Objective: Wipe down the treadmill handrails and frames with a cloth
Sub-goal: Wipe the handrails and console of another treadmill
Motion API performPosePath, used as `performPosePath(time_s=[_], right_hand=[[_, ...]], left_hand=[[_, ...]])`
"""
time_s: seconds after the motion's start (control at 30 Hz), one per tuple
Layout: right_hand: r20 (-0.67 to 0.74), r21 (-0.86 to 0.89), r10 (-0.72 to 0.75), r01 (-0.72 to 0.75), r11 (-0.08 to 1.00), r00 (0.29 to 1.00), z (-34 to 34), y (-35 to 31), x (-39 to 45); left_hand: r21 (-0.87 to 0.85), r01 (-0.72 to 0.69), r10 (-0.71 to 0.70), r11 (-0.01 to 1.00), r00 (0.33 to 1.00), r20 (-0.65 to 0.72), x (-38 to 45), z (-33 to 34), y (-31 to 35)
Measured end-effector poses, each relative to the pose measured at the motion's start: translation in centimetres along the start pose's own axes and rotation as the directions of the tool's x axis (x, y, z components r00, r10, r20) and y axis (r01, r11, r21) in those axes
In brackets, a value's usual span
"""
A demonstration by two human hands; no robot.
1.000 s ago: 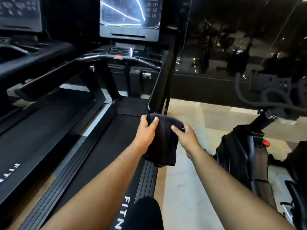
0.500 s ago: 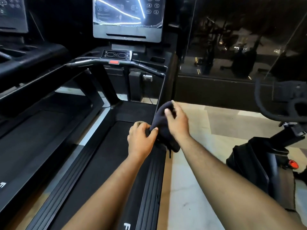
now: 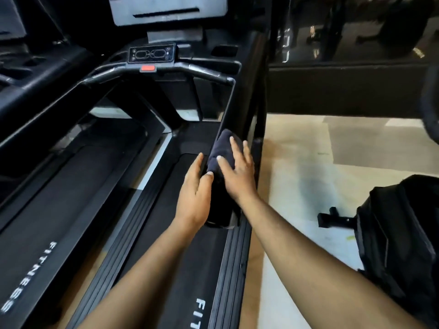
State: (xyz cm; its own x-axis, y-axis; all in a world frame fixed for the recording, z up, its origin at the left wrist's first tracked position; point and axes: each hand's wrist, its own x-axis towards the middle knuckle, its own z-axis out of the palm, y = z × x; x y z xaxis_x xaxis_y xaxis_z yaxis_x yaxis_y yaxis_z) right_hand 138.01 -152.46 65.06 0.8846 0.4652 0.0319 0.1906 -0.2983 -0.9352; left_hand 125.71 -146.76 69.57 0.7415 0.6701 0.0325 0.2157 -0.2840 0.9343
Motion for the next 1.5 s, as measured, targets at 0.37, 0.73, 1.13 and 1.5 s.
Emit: performPosePath(time_s=[0.37, 0.73, 1.13, 1.5], right_hand=[[-0.022, 0.439, 0.225, -0.193, 0.878, 0.974, 0.5, 3.4, -1.8], [0.065, -0.158, -0.013, 0.023, 0.987, 0.998, 0.0, -1.5, 0.3], [0.079, -0.094, -0.070, 0.077, 0.993, 0.994, 0.3, -0.5, -5.1], [0.025, 0.109, -0.057, 0.054, 0.993, 0.998, 0.9, 1.0, -8.3]], left_hand=[[0.296, -0.055, 0.060, 0.954, 0.998, -0.008, -0.3, 0.4, 0.4], [0.177, -0.065, 0.067, 0.982, 0.998, -0.007, 0.1, 0.1, -0.4], [0.154, -0.104, 0.102, 0.983, 0.995, 0.016, -0.2, -0.2, -0.5], [0.290, -0.098, 0.092, 0.952, 0.995, 0.034, -0.1, -0.1, 0.0]])
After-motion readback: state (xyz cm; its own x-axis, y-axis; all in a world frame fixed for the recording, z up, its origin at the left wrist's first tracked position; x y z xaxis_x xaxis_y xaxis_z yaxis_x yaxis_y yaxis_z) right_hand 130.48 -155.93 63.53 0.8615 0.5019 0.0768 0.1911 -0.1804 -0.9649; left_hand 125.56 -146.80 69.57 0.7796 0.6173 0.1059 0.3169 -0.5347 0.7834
